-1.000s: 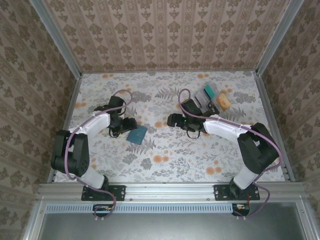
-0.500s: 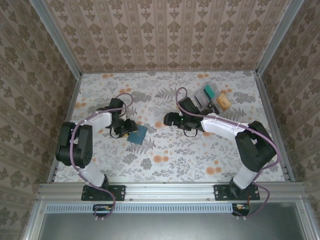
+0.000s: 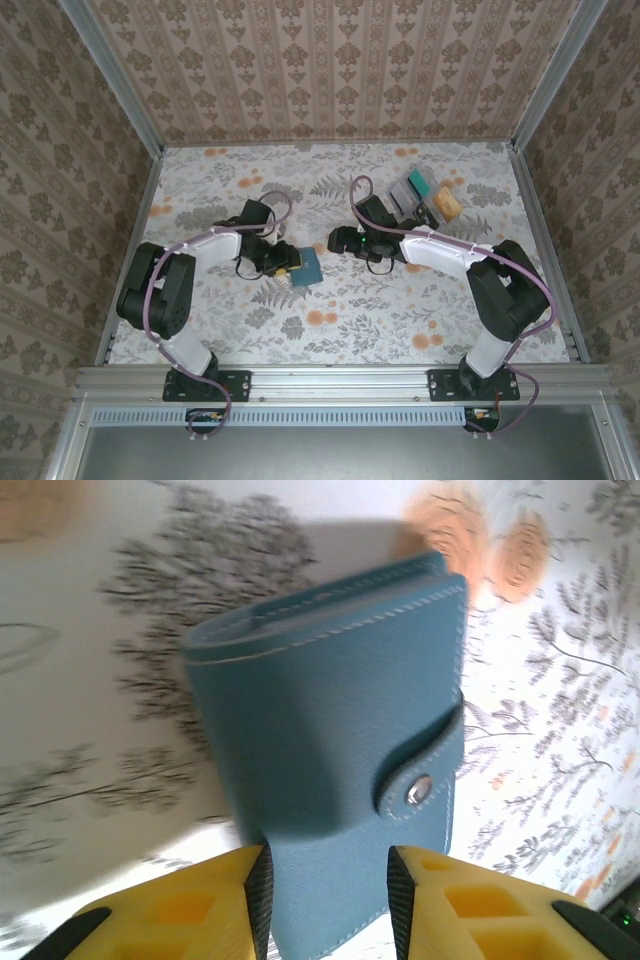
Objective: Take the credit cards out of the card holder
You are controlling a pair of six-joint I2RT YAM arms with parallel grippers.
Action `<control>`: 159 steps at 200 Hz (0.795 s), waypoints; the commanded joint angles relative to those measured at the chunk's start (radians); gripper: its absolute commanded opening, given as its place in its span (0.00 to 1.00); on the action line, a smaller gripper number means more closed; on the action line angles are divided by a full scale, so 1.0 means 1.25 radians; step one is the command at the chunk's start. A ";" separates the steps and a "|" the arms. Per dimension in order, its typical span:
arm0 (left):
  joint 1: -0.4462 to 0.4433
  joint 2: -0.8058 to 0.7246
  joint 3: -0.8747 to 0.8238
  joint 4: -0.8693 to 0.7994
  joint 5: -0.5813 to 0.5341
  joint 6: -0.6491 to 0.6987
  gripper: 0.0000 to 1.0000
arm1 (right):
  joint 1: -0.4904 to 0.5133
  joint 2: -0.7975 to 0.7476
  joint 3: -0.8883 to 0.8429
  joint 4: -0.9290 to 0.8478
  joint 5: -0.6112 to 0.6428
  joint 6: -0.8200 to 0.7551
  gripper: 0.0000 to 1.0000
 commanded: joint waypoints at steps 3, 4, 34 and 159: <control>-0.016 0.011 0.010 0.033 0.029 -0.034 0.38 | 0.011 0.013 0.013 -0.007 -0.025 -0.019 0.77; -0.016 0.010 0.010 0.033 0.028 -0.034 0.38 | 0.012 0.013 0.014 -0.008 -0.026 -0.020 0.77; 0.016 -0.023 -0.003 0.009 -0.022 -0.044 0.38 | 0.037 0.076 0.076 -0.067 -0.042 -0.064 0.65; 0.084 -0.106 -0.126 0.137 -0.001 -0.160 0.48 | 0.141 0.297 0.339 -0.259 0.070 -0.144 0.50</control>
